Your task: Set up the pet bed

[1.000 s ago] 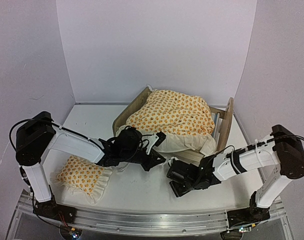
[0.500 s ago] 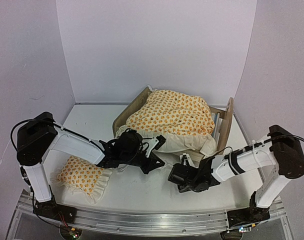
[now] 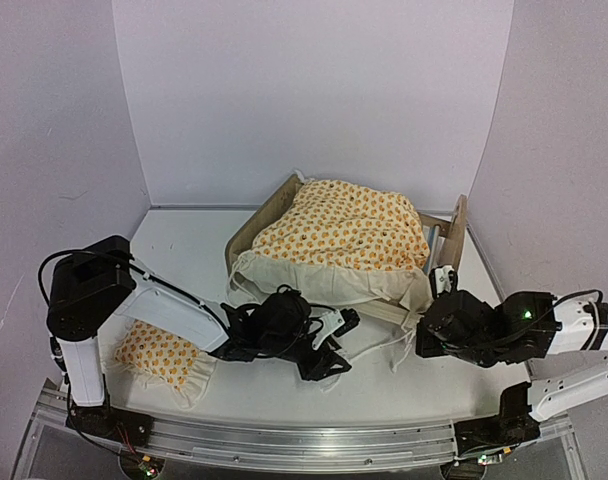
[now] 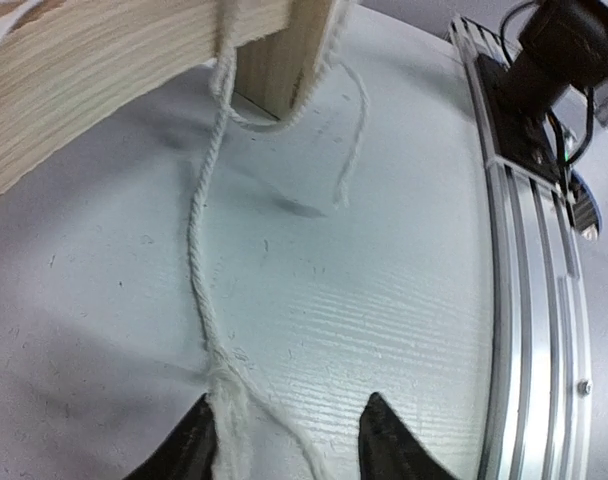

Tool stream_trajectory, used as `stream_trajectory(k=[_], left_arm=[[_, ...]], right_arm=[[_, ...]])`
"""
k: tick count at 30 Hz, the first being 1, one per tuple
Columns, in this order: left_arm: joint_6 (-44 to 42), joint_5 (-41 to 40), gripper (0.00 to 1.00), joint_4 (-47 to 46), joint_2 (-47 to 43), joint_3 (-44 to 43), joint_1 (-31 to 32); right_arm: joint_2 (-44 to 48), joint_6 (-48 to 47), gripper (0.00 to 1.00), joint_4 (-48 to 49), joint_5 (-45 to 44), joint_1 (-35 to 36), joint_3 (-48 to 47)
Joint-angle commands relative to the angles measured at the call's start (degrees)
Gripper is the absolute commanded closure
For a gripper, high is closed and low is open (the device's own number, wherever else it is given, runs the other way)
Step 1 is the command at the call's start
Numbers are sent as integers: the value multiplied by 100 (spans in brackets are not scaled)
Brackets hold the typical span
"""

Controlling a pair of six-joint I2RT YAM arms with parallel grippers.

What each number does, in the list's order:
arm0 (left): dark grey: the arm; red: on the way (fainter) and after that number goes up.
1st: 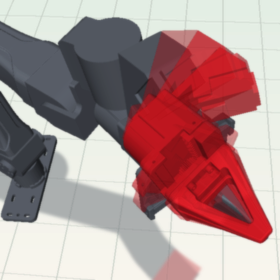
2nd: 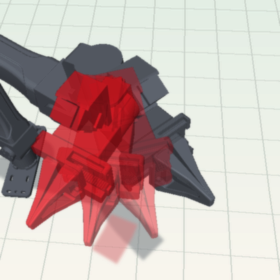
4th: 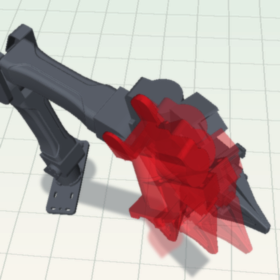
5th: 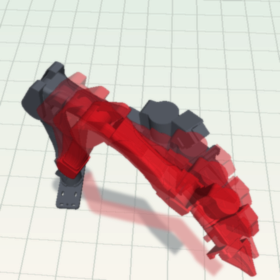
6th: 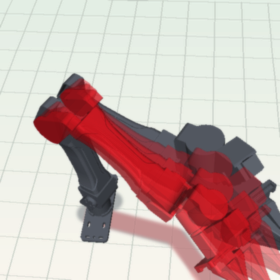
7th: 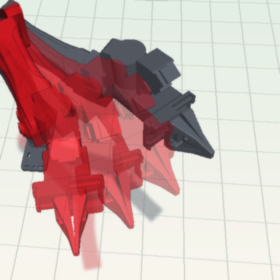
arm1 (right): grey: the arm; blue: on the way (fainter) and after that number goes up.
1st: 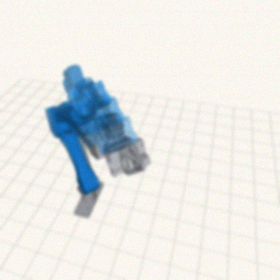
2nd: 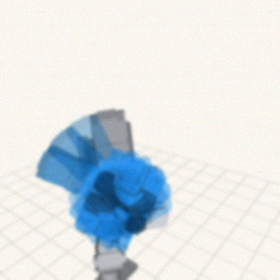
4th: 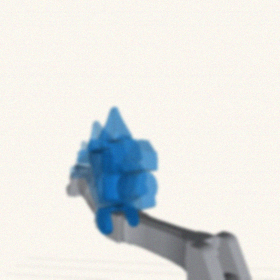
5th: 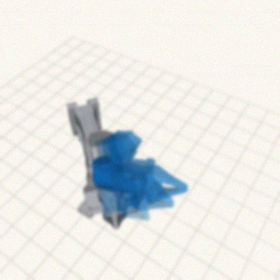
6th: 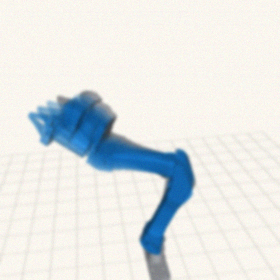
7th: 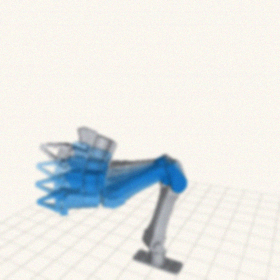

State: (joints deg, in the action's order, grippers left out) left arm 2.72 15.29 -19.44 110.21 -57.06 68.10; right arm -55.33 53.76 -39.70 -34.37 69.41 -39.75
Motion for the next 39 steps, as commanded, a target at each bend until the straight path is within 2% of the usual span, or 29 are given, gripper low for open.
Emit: stream_trajectory(k=[1,5,8,10,13,17,18,21,23,24,26,28,30,34,39], left_arm=[[-138,-275,48,-490,-264,-405,86],[271,-171,48,-897,62,-794,90],[438,187,52,-912,495,-1402,94],[539,191,53,-1016,578,-1524,90],[476,14,52,-1122,451,-1374,72],[291,-111,51,-1161,177,-1038,60],[255,-149,51,-1159,97,-963,40],[175,-274,51,-1174,-92,-731,7],[153,-361,51,-1183,-190,-589,-13],[151,-387,51,-1180,-225,-535,-15],[142,-418,51,-1185,-293,-447,-25],[142,-438,51,-1193,-380,-356,-24],[133,-550,51,-1199,-471,-232,-20],[108,-632,51,-1226,-629,-30,-67],[133,-634,50,-1261,-852,181,-76]], right_arm=[[18,103,100,-743,-435,-6,-191],[187,342,100,-1223,-529,-6,-344],[462,-139,100,-931,-177,-6,-234],[563,-779,100,-463,481,-6,-82],[544,-716,100,-230,1383,-6,240],[395,-803,100,1126,3760,3,1091],[237,-786,96,1345,4094,7,1196],[-150,-651,67,640,3581,20,982],[-221,-329,57,76,2553,21,663],[-271,120,54,-131,2055,14,557],[-480,652,52,-136,1481,12,412],[-876,1029,49,103,1262,11,285],[-1429,1090,48,443,1054,11,131],[-2476,1272,48,455,514,11,-239],[-3090,1540,47,665,394,-47,-317]])
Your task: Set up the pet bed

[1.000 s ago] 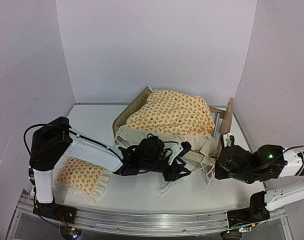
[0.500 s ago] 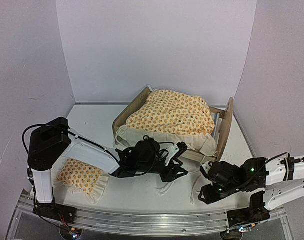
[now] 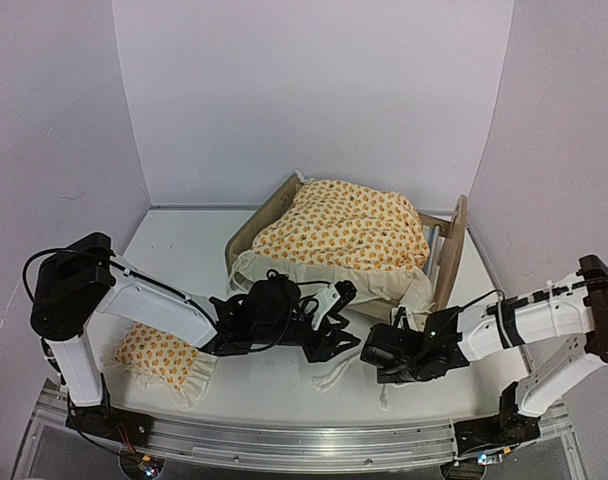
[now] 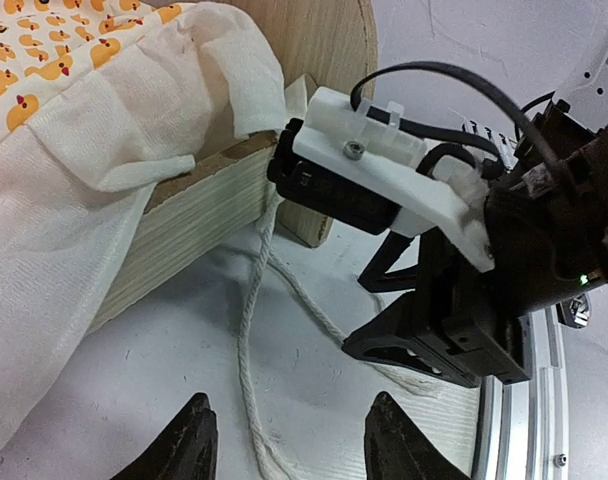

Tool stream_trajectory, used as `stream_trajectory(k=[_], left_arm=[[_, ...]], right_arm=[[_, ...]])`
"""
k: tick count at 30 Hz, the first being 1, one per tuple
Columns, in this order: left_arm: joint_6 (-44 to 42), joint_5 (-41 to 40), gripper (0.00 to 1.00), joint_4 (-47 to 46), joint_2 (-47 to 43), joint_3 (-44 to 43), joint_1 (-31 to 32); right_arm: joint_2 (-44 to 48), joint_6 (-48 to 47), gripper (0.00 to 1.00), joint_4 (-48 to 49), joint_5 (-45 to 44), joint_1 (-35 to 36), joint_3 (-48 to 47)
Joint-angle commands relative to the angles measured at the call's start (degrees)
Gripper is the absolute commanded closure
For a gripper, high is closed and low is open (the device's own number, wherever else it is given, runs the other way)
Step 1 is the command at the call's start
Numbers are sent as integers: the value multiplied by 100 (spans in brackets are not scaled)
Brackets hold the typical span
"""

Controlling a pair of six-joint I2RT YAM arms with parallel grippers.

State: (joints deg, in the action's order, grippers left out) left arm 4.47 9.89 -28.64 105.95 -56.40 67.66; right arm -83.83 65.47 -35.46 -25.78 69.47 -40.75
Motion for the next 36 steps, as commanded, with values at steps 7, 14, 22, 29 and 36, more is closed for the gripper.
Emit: stream_trajectory(k=[7,14,22,29,36], left_arm=[[74,-38,51,-441,-520,202,-34],[140,-11,51,-467,-533,168,-33],[266,-244,48,-481,-336,-64,-34],[912,-149,47,-1313,681,-736,-36],[1303,-653,46,-1808,2028,-1949,127]], right_arm=[[-459,118,63,1482,299,-306,387],[-548,45,79,1746,623,-465,752],[-410,215,100,865,82,-79,625],[1570,-408,100,1001,-382,-207,1256],[3133,-1035,100,1488,-533,-315,2030]])
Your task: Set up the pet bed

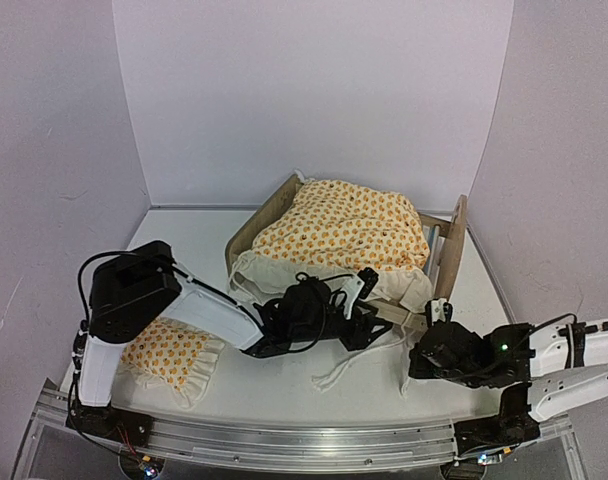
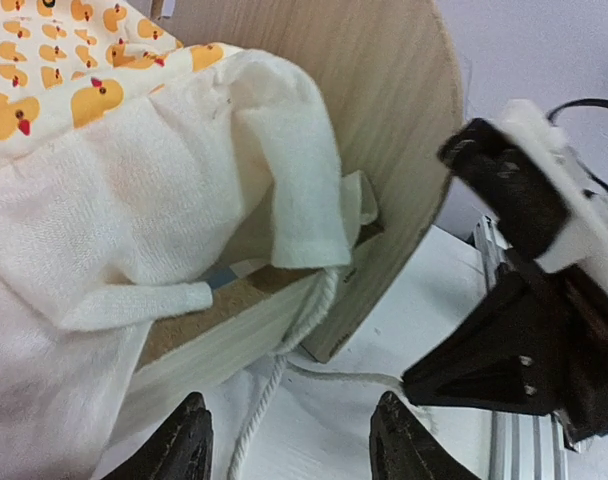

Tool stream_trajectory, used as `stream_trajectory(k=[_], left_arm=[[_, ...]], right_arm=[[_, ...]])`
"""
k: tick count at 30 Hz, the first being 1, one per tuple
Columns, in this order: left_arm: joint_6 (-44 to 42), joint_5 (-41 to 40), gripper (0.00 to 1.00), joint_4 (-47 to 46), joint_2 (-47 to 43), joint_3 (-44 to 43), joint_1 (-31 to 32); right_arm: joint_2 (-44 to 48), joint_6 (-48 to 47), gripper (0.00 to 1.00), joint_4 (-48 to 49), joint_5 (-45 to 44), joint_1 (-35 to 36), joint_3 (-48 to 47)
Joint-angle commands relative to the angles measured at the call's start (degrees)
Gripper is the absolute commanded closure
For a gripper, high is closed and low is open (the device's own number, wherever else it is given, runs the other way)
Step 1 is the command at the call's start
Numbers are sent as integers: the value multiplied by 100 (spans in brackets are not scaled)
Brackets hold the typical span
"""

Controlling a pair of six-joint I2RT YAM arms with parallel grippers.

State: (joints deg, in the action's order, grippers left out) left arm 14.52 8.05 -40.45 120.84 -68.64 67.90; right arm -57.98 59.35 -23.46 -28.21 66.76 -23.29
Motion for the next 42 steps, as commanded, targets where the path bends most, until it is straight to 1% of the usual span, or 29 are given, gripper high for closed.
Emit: stream_trajectory(k=[1,4,7,10,12,13,17,19,22,25,27,30,32,34,36,37,40,42], left_arm=[[349,-573,48,-631,673,-874,115],[390,-908,50,-630,1037,-1332,176],[194,-1178,51,-617,1310,-1671,291],[33,-1537,53,-601,1541,-1903,347],[-90,-1992,53,-569,1634,-1960,392],[-182,-2266,52,-568,1671,-1993,424],[-742,-3335,51,-533,1882,-2257,546],[-944,-3704,53,-541,1988,-2440,579],[-1222,-3993,54,-542,2179,-2768,624],[-1349,-4024,58,-535,2347,-3097,652],[-1419,-4037,64,-539,2437,-3252,654],[-1342,-3928,65,-534,2494,-3352,656],[-1180,-3704,64,-545,2250,-3042,661],[-965,-3459,60,-548,1879,-2541,656],[-789,-3106,56,-550,1399,-1923,654],[-703,-2905,54,-555,1141,-1508,649],[-363,-2246,50,-552,464,-713,626],[83,-1782,49,-554,108,-247,564]], right_arm=[[667,-440,100,293,-346,-56,319],[913,-423,100,275,-377,-62,404],[1035,-336,100,264,-377,-66,466],[1122,-450,100,280,-369,-66,463],[1217,-592,100,281,-347,-61,421],[1290,-663,100,288,-342,-58,414],[1607,-839,100,290,-333,-56,459],[1684,-861,100,298,-307,-63,478],[1740,-811,100,326,-225,-65,491],[1768,-807,100,377,-162,-61,473],[1770,-818,100,378,-153,-58,451],[1801,-827,100,373,-69,-58,412],[1846,-976,100,393,89,-58,344],[1950,-1378,100,602,465,-58,337],[2125,-2001,100,1028,1233,-58,449],[2274,-2164,100,1118,1476,-58,509],[2483,-2557,100,1184,2196,-57,613],[2446,-2709,100,1186,2581,-58,608]])
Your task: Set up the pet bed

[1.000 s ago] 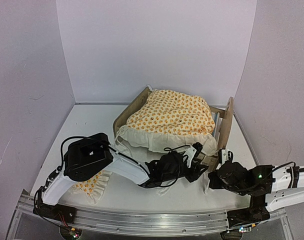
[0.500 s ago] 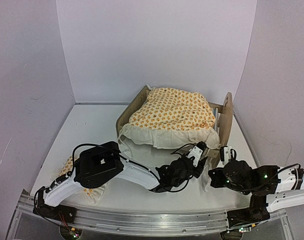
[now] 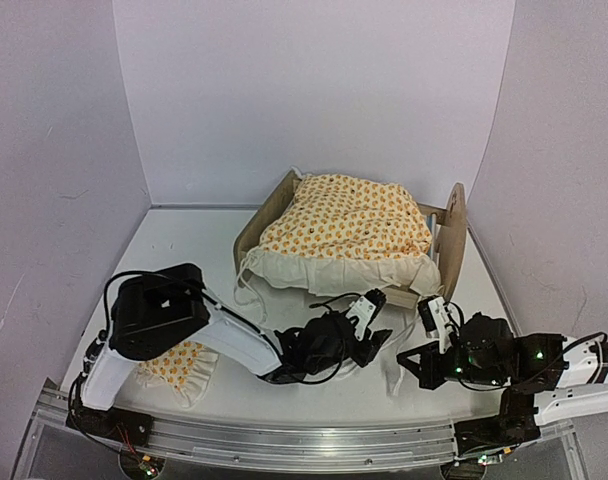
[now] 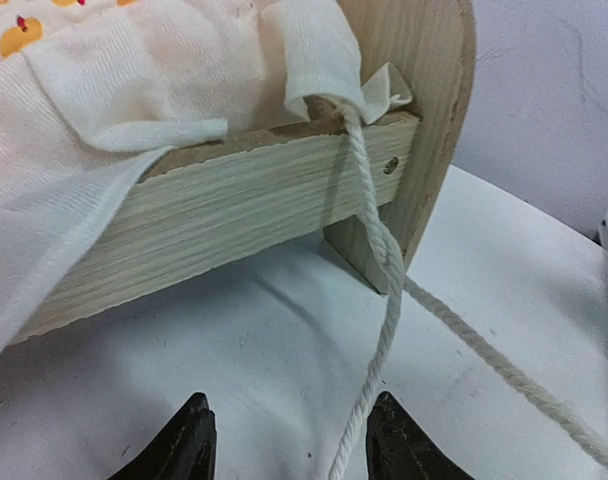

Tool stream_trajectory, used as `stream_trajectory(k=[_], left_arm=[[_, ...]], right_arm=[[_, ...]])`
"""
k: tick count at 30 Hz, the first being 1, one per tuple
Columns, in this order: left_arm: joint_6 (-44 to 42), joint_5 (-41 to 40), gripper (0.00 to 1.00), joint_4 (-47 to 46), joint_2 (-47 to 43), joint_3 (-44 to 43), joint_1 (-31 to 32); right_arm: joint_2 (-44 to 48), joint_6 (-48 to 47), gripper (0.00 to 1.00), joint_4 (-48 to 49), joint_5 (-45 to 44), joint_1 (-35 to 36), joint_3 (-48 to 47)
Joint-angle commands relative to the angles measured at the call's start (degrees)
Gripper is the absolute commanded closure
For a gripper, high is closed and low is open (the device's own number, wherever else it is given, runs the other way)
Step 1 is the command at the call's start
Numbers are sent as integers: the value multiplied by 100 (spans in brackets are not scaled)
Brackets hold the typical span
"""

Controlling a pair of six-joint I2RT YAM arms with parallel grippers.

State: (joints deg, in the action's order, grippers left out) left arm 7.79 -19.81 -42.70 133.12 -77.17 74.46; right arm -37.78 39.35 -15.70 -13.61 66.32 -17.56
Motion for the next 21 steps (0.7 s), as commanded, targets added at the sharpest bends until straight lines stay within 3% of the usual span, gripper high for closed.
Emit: stream_trajectory(k=[1,5,8,11,17,21], left_arm=[[994,1298,49,-335,-1247,757,-144],[1622,2230,47,-351,-1313,876,-382],[2338,2922,47,-359,-872,346,-605],[3143,3382,47,-374,-254,-332,-772],[4460,3130,45,-463,598,-1315,-753],[4230,2722,46,-518,977,-1701,-610]], right_arm=[[358,-723,100,418,1220,-14,27],[106,-287,100,265,891,-14,5],[-52,575,100,-542,23,-14,-253],[-83,1227,100,-881,-292,-14,-368],[-328,1385,100,-1096,-538,-14,-490],[-368,1179,100,-1055,-585,-14,-584]])
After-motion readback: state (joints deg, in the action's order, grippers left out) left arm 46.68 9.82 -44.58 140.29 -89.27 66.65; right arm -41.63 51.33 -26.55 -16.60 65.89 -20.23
